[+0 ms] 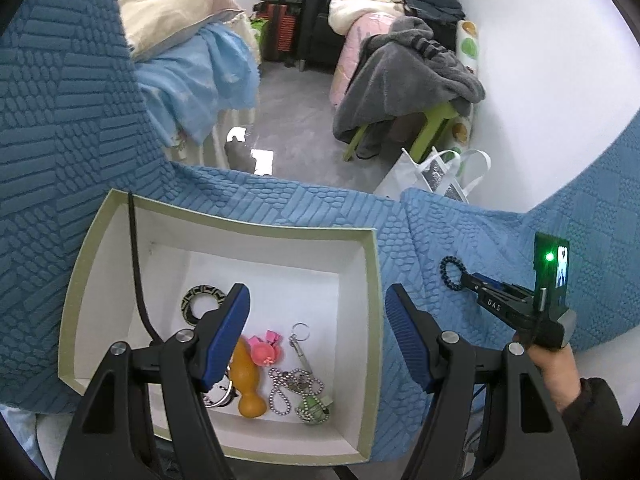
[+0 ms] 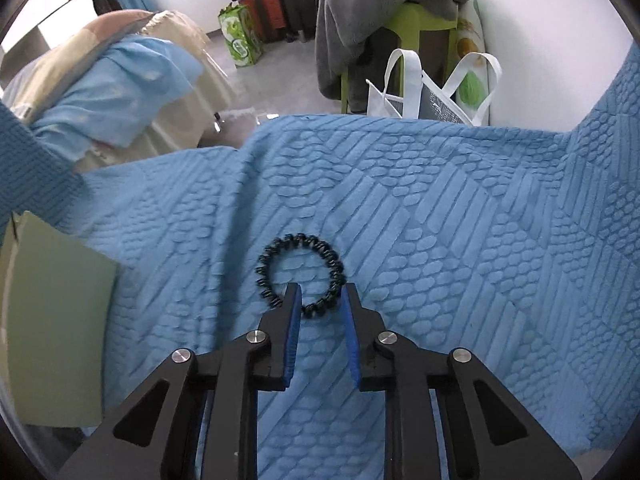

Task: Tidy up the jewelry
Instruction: 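Lift the black bead bracelet with the right gripper and carry it over the box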

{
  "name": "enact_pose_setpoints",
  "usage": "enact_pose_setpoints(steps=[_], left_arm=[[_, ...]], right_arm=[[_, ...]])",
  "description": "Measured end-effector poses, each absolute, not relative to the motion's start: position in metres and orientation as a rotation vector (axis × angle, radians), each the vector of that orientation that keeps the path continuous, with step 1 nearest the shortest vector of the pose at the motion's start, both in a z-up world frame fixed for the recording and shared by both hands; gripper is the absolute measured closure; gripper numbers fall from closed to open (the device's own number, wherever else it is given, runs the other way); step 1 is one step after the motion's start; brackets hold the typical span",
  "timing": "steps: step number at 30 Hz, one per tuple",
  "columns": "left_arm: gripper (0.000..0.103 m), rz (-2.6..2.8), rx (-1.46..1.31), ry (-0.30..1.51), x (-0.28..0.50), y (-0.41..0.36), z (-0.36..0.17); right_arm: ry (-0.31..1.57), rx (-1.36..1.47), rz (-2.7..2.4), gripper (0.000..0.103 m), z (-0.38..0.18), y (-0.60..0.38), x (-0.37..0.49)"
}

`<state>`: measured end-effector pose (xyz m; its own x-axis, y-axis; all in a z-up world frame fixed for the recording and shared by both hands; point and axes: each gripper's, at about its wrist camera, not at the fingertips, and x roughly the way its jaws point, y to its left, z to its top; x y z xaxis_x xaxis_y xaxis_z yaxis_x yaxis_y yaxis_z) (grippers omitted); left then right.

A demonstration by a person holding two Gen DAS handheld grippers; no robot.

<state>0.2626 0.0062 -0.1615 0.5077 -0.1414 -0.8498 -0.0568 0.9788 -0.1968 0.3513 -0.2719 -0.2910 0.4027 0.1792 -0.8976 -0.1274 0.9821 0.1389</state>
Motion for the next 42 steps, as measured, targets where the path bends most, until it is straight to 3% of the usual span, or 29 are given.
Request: enact_pose_setpoints(steps=[7,13,30,42], left_arm=[[0.033,-0.005,-0.218,1.045,0.262,0.022,-0.161],[0.033,-0.007,-0.219,1.040,0.258,0.024,-0.151],[0.033,-0.110,-0.182,0.945,0.218,0.023,-0.075],[0.033,-0.121,-0.232,0.910,0.190,0.054,-0.059]], right_arm=[[1.124,-0.046,0.174,0.095,-0.297,-0.262,0.353],[1.113,-0.043,0.161,0.096,-0.280,-0.264,0.348],[0.902,0.043,0.211,0.096,-0.111,-0.245,0.311],[0.834,0.073,0.334,0.095,-0.059,-0.185,0.280]])
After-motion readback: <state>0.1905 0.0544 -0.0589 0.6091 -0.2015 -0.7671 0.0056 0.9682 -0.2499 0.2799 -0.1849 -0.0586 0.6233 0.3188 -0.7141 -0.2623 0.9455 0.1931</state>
